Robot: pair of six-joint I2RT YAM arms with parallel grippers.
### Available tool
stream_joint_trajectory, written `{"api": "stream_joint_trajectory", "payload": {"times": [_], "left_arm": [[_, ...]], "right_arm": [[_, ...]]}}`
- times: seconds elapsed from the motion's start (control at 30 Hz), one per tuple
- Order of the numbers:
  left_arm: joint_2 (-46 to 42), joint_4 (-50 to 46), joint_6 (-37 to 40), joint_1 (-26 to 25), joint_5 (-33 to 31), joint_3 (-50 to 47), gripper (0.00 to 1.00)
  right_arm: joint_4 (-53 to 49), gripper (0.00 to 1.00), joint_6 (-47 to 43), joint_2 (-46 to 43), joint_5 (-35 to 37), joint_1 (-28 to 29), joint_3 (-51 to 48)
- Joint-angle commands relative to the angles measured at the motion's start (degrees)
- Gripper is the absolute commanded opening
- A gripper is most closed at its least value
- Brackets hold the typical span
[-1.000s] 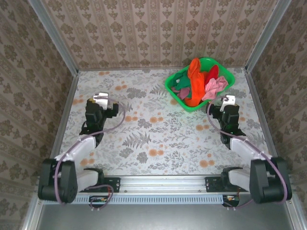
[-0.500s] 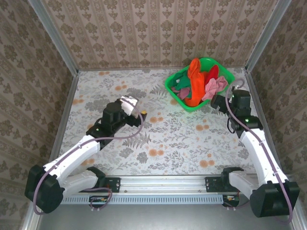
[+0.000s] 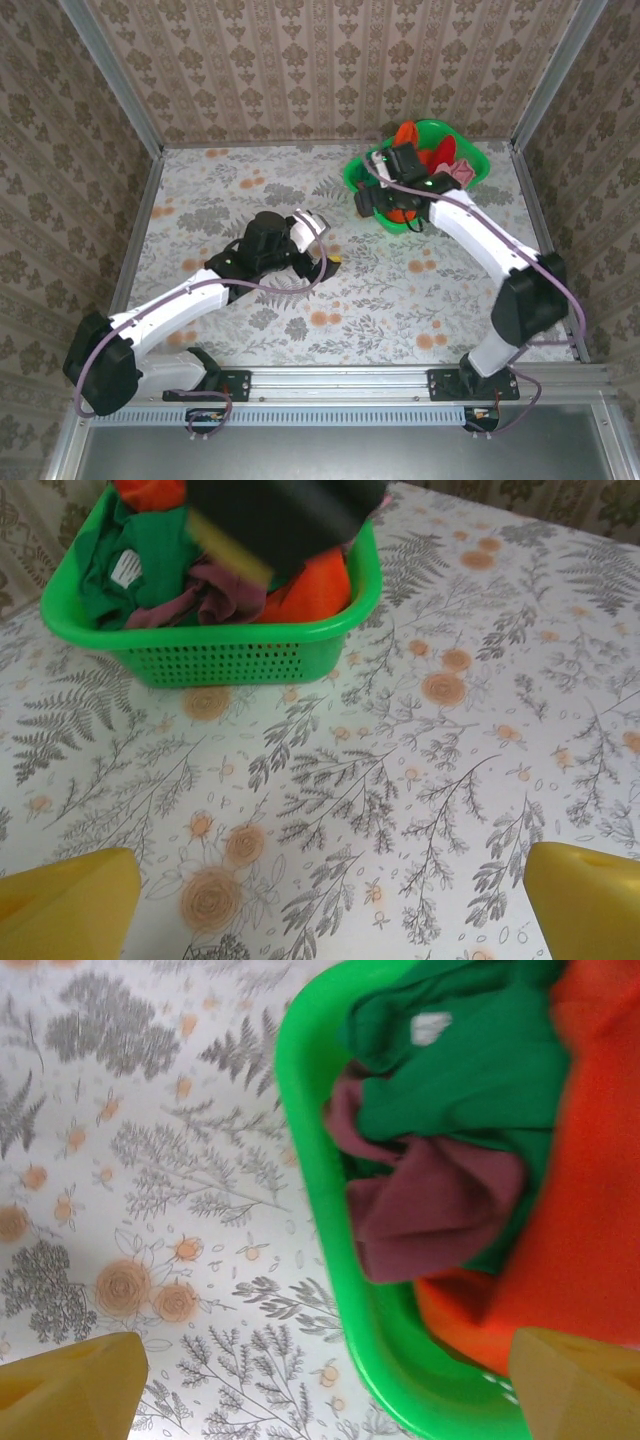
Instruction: Fold and stack the t-shirts
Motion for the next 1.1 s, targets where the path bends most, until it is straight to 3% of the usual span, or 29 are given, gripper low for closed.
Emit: {"api": "stream_joint_trajectory", "payload": {"times": [0.0, 0.37, 0.57, 0.67, 0.8, 1.07], "left_arm": [[-1.2, 4.5, 1.8, -0.1, 2.8, -0.9, 1.0], [-2.5, 8.2, 0.5, 0.3, -0.1, -3.4, 1.0], [-1.3, 10.2, 0.1, 0.4, -2.5, -3.9, 1.0], [-0.5, 10.8, -0.3, 0.4, -3.0, -3.7, 1.0], [0.7, 11.6, -1.0, 0.4, -3.0, -3.3, 1.0], [4.0, 12.9, -1.1, 0.5, -2.9, -1.3, 1.0]], "right_arm": [[-4.6, 0.91, -0.9, 5.3, 2.8, 1.2, 4.1], [-7.4, 0.65, -0.4, 19.1, 2.2, -0.1, 11.4], [-7.4, 0.21, -0.4, 22.2, 2.7, -1.3, 14.4], [-7.4, 0.05, -0.4, 22.9, 4.4, -1.6, 16.2], [-7.8, 0.0, 1.0, 24.0, 5.9, -2.8, 18.9], [-11.1, 0.0, 6.6, 29.8, 13.1, -7.6, 27.6]]}}
